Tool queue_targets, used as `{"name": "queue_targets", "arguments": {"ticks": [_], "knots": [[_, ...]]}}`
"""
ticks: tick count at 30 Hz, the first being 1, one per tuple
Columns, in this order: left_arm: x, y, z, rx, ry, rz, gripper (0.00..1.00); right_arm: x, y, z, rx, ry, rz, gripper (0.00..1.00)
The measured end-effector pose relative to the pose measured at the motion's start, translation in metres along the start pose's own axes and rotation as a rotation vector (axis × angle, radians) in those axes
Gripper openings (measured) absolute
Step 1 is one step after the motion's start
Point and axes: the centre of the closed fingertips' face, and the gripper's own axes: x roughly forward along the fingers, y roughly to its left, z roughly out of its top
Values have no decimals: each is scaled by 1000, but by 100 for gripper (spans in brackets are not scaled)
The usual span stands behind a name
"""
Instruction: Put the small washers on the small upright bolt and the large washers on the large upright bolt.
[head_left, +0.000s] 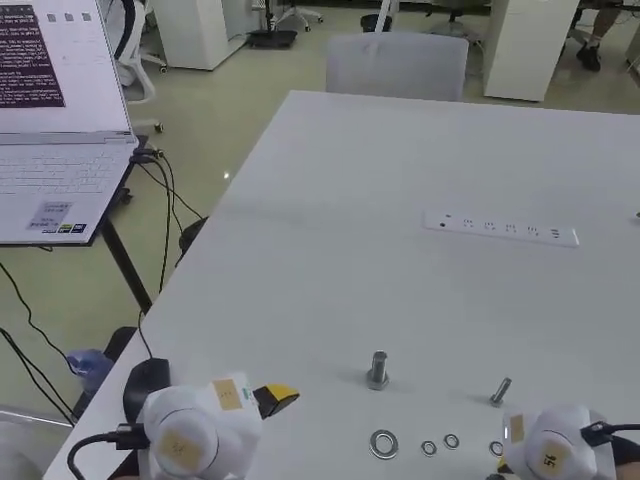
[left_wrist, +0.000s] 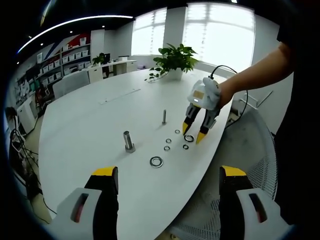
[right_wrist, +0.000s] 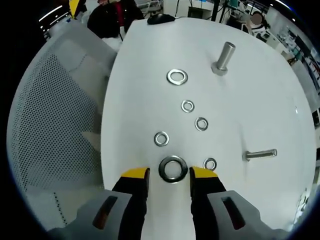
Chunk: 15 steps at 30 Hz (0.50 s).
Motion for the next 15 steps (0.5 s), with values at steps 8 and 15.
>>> {"name": "queue_targets", "arguments": {"ticks": [8, 15], "knots": [[-1, 1, -3, -4, 5, 0, 83, 0, 0, 0, -1, 6, 1, 35], [-1, -1, -6, -7, 12, -5, 83, 0, 0, 0, 5, 12, -2, 35]]}}
